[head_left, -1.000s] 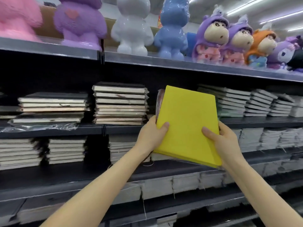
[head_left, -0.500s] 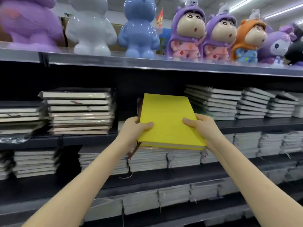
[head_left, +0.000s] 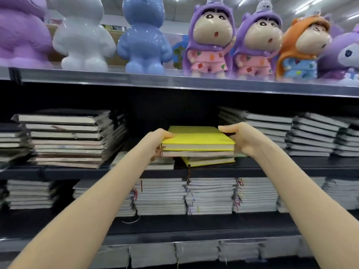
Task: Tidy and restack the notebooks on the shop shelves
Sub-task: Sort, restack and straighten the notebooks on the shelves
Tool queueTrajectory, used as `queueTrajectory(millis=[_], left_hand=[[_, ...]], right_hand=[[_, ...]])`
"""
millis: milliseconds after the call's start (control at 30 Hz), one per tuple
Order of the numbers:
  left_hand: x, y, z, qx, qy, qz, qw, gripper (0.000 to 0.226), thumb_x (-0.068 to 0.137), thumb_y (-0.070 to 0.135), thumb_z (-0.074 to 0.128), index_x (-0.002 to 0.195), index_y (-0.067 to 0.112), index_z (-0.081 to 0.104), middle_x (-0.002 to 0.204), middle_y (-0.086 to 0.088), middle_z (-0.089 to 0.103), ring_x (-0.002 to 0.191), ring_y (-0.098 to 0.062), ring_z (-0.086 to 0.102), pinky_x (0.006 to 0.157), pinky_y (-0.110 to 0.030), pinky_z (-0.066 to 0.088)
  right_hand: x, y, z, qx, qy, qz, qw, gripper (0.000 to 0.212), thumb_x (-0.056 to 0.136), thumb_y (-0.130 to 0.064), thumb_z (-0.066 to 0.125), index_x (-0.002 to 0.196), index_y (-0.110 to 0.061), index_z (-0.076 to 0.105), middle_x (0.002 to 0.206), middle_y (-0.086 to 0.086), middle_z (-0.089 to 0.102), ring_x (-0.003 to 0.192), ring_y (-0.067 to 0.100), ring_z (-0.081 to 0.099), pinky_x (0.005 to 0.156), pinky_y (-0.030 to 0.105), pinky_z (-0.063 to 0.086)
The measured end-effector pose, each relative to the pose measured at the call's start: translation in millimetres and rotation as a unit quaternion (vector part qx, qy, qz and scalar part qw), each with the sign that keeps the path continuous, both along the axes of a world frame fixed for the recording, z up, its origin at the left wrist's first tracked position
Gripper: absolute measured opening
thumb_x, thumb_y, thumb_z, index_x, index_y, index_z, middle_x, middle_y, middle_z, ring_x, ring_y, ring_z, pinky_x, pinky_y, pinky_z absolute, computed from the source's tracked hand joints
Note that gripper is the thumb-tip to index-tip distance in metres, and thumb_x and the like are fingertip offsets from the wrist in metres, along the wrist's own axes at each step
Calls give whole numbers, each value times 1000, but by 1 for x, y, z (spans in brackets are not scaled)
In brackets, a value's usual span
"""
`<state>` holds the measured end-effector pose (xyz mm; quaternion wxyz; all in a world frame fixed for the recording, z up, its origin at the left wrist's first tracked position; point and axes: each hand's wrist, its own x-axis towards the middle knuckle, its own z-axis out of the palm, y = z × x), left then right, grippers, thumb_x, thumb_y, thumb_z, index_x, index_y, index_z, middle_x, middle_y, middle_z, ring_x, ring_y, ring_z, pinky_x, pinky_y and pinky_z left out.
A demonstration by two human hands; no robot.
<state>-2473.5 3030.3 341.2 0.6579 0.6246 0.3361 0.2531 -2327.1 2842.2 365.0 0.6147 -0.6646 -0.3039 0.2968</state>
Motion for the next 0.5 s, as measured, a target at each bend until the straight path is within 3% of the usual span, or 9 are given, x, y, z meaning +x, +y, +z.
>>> queueTrajectory(millis=[67, 133, 233, 300, 367, 433, 500], left_hand=[[3, 4, -10, -11, -7, 7, 1000, 51, 74, 23, 71, 120, 6, 58, 117, -13, 62, 100, -30, 62, 89, -40, 51], [6, 9, -15, -11, -18, 2, 1000, 60, 69, 25, 73, 124, 6, 55, 122, -15, 60, 107, -33, 60, 96, -45, 48], [0, 10, -16, 0, -35, -21, 999, 68, 64, 26, 75, 126, 6, 53, 124, -15, 59, 107, -33, 60, 94, -46, 49], [-6, 13, -18, 22, -43, -36, 998, 53, 70, 22, 74, 117, 7, 57, 126, -10, 57, 114, -28, 55, 100, -43, 43], [-11, 13, -17, 55, -59, -58, 995, 27, 76, 24, 73, 98, 10, 63, 120, -3, 55, 115, -20, 49, 99, -34, 36], [-12, 14, -15, 96, -88, -99, 987, 40, 69, 40, 78, 86, 7, 63, 107, -4, 58, 105, -19, 53, 90, -30, 37], [-8, 10, -10, 136, -108, -133, 976, 47, 67, 46, 79, 89, 7, 63, 97, -7, 59, 92, -21, 55, 90, -32, 43]], right_hand=[[-6, -6, -17, 13, -54, 25, 998, 91, 57, -38, 85, 139, -24, 47, 141, 4, 48, 128, 25, 45, 100, 42, 43], [-13, -9, -36, 39, -132, 27, 990, 92, 52, -39, 83, 137, -32, 48, 144, -4, 43, 135, 16, 35, 114, 42, 26], [-20, -7, -42, 28, -227, 2, 973, 78, 48, -49, 82, 121, -37, 60, 134, -9, 53, 127, 12, 46, 108, 35, 34], [-22, -2, -40, 14, -255, -12, 967, 70, 43, -58, 81, 109, -41, 65, 121, -8, 63, 115, 12, 58, 102, 33, 40], [-20, 2, -39, 19, -256, -22, 966, 63, 45, -54, 80, 105, -39, 67, 110, -6, 70, 107, 11, 63, 99, 31, 42], [-12, 3, -38, 51, -245, -40, 967, 56, 46, -49, 82, 99, -35, 71, 109, -1, 70, 106, 14, 63, 98, 31, 42], [3, 5, -32, 85, -214, -57, 972, 53, 50, -40, 83, 100, -27, 73, 110, 6, 70, 102, 16, 63, 97, 33, 45]])
